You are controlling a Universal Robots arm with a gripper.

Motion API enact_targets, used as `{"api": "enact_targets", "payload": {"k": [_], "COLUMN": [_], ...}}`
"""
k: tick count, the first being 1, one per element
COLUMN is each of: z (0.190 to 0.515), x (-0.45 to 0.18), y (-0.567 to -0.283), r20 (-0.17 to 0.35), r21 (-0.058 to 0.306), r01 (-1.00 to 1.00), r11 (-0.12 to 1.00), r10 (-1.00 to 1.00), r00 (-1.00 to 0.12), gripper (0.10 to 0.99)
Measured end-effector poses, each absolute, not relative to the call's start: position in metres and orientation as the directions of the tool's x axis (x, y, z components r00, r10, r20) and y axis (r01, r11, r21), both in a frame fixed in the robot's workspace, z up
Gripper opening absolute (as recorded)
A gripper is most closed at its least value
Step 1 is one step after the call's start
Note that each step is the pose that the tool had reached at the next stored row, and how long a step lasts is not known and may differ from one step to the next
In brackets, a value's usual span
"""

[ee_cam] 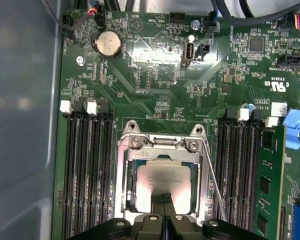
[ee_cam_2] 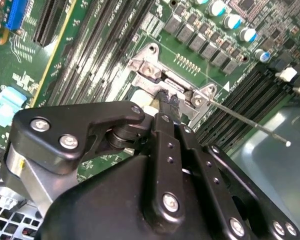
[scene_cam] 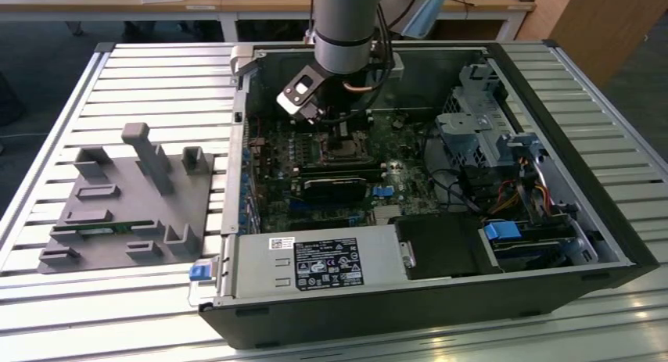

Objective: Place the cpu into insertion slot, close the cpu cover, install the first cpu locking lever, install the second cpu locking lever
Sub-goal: 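Close the cpu cover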

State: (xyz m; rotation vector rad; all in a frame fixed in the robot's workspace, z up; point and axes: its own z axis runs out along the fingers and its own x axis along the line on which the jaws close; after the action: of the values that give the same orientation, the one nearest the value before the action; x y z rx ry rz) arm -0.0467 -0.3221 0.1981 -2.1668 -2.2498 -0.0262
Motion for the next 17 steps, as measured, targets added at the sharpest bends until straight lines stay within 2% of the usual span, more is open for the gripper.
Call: {"api": "enact_targets", "payload": {"k": [17], "z": [0.213], "x": [-0.043], "y": [-0.321], "r20": [0.025], "r21": [0.000], "r01": [0.999], "r11": [0.038], "r10": [0.999], "r00": [-0.038], "gripper": [0.122]}}
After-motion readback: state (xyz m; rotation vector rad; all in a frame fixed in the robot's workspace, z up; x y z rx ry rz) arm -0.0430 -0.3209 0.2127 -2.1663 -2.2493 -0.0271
